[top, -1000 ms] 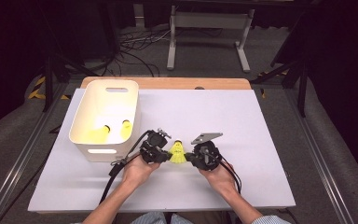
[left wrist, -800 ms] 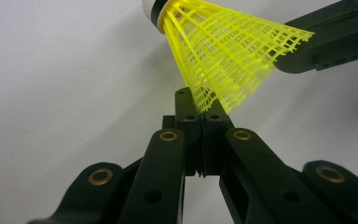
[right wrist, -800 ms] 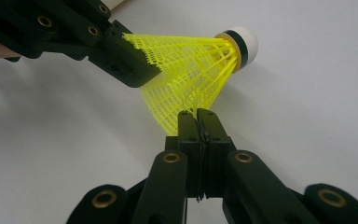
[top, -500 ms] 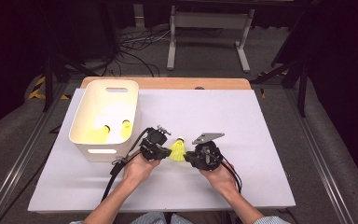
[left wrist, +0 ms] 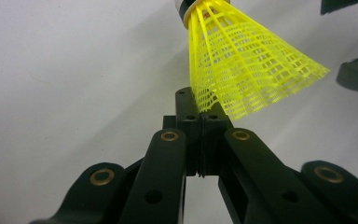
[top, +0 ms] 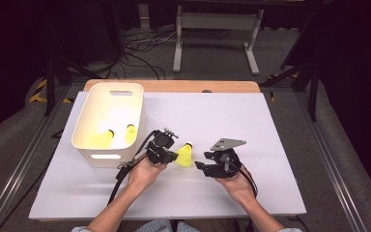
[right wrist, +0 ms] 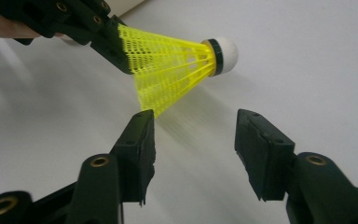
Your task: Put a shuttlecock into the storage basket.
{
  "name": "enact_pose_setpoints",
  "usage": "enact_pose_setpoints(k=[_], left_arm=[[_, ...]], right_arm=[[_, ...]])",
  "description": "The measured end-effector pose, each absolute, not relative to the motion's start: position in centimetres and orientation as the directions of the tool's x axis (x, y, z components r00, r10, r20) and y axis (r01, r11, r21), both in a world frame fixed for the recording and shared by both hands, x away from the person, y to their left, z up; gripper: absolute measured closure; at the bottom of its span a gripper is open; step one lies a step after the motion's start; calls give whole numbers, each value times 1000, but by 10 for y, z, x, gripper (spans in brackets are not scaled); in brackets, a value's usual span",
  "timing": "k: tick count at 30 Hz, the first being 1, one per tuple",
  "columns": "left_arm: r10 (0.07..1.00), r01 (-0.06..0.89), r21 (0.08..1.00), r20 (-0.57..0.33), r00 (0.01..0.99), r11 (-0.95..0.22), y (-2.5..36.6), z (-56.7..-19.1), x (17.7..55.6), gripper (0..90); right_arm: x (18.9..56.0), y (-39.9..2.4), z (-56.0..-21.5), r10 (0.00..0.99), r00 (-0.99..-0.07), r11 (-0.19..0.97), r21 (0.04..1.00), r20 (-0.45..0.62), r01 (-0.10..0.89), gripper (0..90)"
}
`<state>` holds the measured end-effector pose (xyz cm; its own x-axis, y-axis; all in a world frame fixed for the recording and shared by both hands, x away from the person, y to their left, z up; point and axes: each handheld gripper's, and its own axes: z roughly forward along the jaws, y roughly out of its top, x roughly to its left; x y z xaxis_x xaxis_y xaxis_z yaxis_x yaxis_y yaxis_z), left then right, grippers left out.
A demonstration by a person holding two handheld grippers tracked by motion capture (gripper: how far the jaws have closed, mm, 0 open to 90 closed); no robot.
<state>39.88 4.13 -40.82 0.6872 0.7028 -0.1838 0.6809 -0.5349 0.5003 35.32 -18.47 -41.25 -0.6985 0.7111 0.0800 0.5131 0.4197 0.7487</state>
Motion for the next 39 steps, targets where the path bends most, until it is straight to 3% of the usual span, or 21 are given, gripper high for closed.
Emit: enact_pose_setpoints(k=[14, 39], left_arm=[[698, 682, 498, -192, 690, -536, 43, -396, 398, 897], [707, 680, 499, -174, 686, -537, 56, -379, 397, 897]], right_arm=[[341, -215, -412, 748, -664, 371, 820, 14, 436, 271], [311, -260, -417, 800, -599, 293, 892, -31, 345, 189]])
